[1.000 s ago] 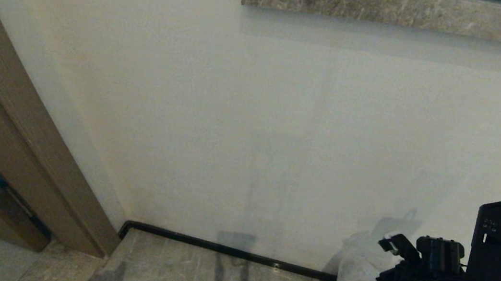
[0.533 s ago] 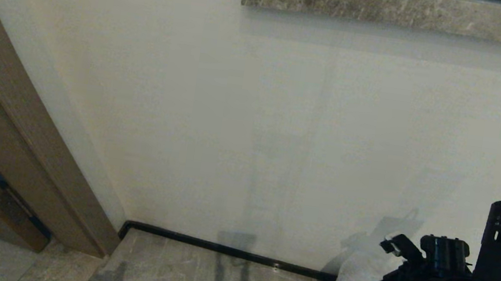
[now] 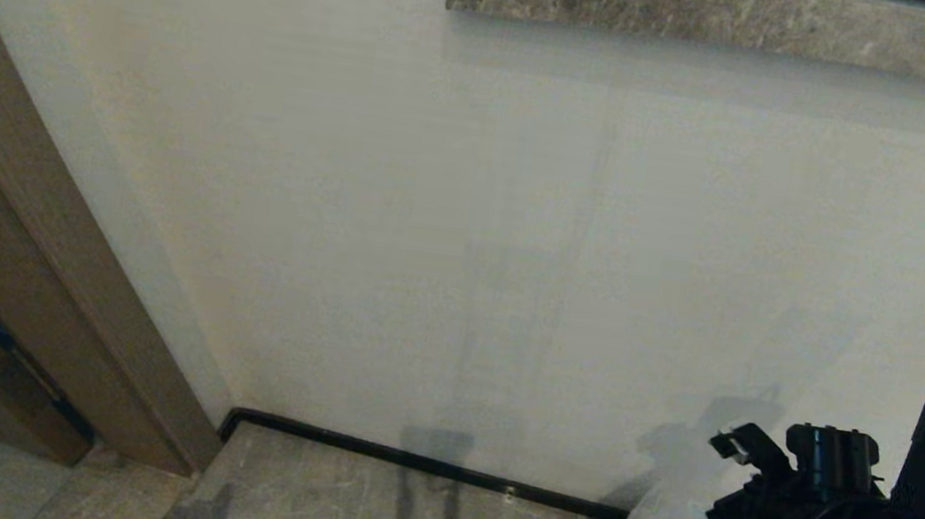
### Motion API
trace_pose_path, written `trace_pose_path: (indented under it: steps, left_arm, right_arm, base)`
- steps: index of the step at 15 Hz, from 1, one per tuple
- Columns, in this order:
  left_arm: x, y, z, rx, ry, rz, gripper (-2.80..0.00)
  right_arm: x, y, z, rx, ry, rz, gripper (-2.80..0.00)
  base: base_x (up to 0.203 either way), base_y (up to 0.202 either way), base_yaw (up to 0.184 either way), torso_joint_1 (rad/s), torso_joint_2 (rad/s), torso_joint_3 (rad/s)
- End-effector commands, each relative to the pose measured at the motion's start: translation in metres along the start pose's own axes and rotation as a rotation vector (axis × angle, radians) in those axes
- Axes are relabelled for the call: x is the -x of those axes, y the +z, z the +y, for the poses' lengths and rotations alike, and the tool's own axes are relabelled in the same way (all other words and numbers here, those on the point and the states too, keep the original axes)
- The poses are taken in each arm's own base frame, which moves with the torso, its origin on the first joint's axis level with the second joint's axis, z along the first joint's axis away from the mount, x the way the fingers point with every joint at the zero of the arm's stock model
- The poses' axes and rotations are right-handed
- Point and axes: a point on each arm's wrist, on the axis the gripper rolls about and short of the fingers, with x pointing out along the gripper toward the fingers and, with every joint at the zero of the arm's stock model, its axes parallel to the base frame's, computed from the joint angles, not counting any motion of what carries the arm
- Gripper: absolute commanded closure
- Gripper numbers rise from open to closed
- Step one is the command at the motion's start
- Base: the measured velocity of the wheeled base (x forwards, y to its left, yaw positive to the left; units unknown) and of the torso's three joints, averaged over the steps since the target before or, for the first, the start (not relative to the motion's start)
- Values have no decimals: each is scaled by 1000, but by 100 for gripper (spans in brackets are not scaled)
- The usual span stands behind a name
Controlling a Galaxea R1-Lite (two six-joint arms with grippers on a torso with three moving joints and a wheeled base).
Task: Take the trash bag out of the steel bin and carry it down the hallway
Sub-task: Put the trash bag at the door
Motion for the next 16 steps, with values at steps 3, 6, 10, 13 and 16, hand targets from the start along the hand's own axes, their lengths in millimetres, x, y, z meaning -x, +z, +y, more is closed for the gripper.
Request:
trace_pose_path:
  steps: [3,6,10,13,16]
  left_arm:
    - [-1,-3,0,0,1,12,0]
    - [-1,-3,0,0,1,11,0]
    - [-1,-3,0,0,1,12,0]
    - [-1,-3,0,0,1,12,0]
    - [-1,-3,0,0,1,10,0]
  right_arm:
    - [3,3,-2,1,1,-4,-280]
    - [7,9,-6,-4,-6,-12,-280]
    - [15,13,-12,-12,-26,-31,-280]
    - [20,5,-11,-37,-8,20,-280]
    - [28,12,-17,-42,-30,-18,-280]
  base:
    - [0,0,0,0,0,0]
    - [0,0,0,0,0,0]
    - [0,0,0,0,0,0]
    - [0,0,0,0,0,0]
    - [0,0,0,0,0,0]
